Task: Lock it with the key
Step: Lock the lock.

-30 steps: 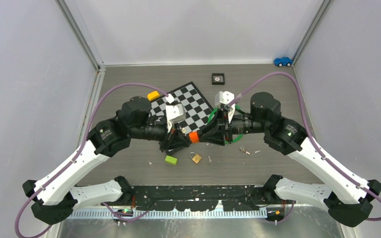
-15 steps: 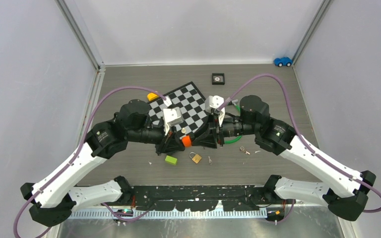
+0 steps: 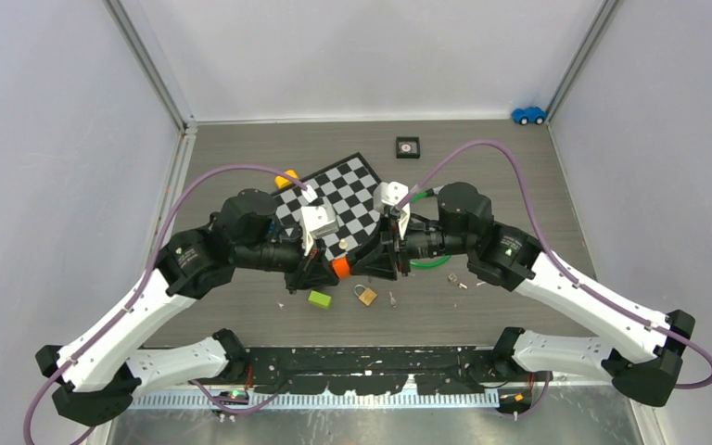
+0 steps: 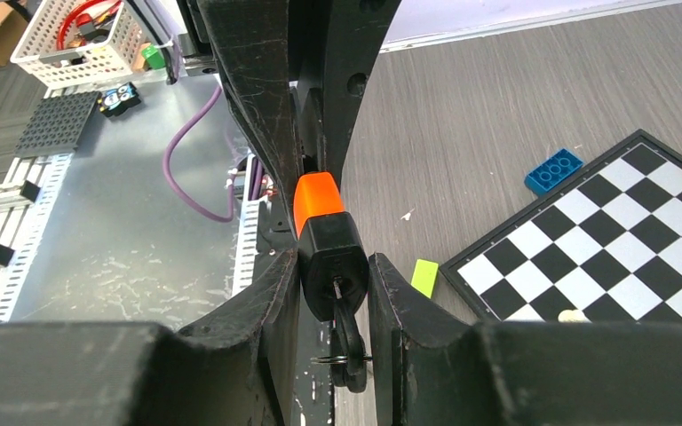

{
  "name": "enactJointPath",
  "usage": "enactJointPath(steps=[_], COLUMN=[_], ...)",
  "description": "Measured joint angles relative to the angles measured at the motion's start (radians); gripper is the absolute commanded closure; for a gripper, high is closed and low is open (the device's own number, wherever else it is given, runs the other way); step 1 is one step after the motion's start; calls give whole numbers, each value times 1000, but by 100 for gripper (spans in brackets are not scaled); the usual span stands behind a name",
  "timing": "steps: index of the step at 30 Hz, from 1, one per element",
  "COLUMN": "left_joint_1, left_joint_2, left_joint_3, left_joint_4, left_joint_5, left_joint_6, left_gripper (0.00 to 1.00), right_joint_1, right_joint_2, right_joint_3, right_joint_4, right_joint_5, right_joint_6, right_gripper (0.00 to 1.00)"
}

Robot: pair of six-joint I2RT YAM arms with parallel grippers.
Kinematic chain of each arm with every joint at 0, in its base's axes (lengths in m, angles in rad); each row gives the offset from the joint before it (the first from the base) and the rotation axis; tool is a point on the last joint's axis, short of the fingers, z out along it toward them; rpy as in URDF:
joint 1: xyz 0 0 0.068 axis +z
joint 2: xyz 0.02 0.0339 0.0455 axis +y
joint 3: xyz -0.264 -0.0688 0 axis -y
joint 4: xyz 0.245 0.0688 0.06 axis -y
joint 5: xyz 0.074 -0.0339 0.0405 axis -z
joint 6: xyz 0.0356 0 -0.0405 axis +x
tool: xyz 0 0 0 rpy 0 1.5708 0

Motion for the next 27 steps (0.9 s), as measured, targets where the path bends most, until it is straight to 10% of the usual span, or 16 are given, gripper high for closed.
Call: enactJointPath(steps=[6,13,27], left_joint_1=[-2,-10,-21], left_joint_2=[-23,-38,-37], left_joint_3=[-22,-56,-65], left_joint_4=[40,127,321], left_joint_5=[-8,0,10], left_joint_6=[5,-7,-5], left_gripper=[100,100,100], right_joint_1=[11,21,41], right_joint_2=[-37,-85,-193], right_joint_3=[-23,-42,-44], right_joint_4=[7,11,-91], right_joint_5=[60,124,267], right_joint_6=[-2,13,-2], right_gripper=[97,38,33])
